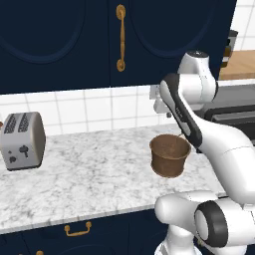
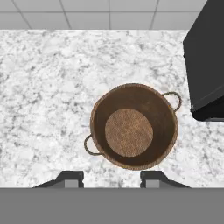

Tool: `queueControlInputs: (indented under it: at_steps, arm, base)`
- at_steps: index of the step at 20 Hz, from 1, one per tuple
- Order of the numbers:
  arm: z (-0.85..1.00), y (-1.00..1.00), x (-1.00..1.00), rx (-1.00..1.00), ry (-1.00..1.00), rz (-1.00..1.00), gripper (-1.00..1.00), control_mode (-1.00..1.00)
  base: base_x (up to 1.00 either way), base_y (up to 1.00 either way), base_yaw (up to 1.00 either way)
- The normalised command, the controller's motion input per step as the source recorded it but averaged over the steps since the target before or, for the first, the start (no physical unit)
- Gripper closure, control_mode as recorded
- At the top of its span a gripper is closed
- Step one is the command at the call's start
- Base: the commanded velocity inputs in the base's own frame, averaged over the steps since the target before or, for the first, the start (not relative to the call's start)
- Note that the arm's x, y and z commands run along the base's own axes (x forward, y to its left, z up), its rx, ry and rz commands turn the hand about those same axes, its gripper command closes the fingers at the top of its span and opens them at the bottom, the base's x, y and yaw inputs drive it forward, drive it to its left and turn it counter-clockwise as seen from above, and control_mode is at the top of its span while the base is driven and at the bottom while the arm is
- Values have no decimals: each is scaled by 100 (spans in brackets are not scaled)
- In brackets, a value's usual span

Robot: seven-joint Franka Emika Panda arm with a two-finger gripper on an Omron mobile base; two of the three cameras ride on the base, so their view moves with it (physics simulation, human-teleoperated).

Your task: Open the cabinet, pick up the bread from the cabinet and place it in the basket. Then move the basket to the dining counter.

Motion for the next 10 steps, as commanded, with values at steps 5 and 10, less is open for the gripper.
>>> queueControlInputs:
  at_steps: [5,10]
  arm:
    - [5,13,-75,0,-29,0,-100,-100]
    - [64,46,-74,0,-46,0,-100,-100]
  base:
    - [0,0,0]
    - [0,0,0]
